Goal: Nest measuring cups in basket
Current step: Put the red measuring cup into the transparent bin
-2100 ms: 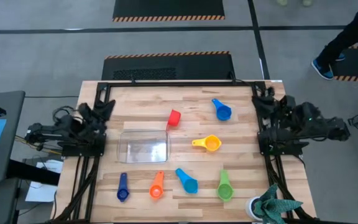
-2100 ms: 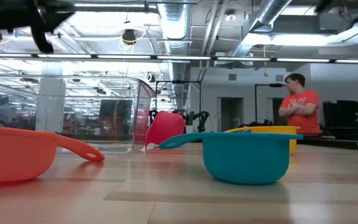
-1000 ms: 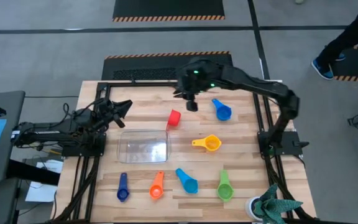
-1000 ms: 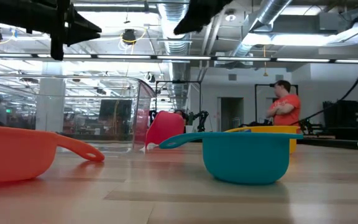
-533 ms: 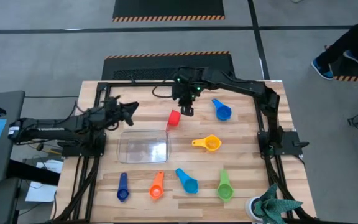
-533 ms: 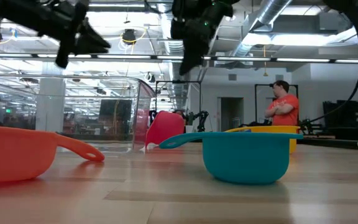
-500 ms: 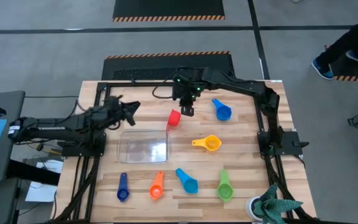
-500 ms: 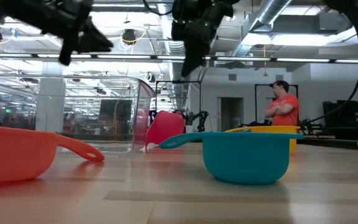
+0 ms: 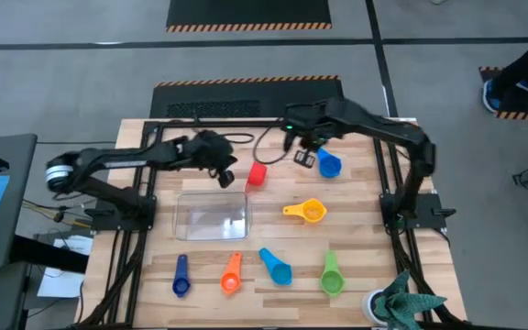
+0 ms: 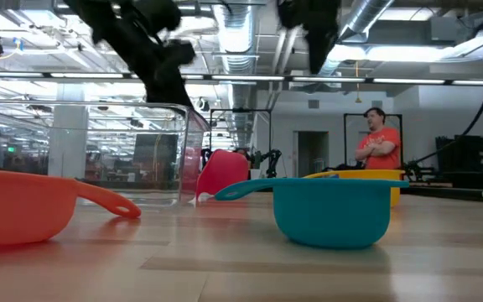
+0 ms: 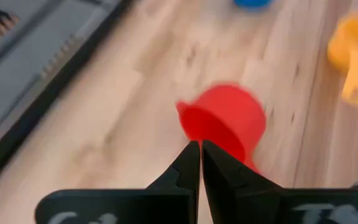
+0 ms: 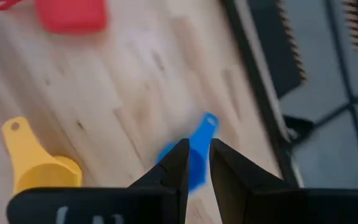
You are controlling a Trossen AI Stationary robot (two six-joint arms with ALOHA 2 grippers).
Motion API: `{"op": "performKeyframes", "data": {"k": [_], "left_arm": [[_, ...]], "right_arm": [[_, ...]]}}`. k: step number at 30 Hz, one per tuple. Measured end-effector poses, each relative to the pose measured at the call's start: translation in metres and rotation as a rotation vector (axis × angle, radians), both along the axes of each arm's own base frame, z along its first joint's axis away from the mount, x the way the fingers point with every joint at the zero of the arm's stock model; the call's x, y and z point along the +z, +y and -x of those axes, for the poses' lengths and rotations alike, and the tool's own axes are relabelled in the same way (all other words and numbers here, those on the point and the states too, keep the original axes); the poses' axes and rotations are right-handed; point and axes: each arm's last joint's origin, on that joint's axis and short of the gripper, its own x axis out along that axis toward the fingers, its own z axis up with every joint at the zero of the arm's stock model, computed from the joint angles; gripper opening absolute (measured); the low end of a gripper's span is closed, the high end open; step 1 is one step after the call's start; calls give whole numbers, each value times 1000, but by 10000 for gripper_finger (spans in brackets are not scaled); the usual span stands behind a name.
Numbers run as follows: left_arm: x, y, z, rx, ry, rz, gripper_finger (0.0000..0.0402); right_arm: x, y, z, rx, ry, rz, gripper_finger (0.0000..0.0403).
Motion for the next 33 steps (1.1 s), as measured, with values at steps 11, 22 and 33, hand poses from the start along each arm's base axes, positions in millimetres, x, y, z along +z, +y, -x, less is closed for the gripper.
{"op": "performKeyframes", "data": {"k": [11,22,33], "left_arm": [[-35,16,-54,-148,248,48,0],[13,18,-102,-229,151,16,0],[14,8,-73,-121,541,73,0]], "right_arm": [[36,50,100,-149,-317,86,87],[12,68,138,-227,-384,128,87],[-16,68,134,-253,-362,141,87]]}}
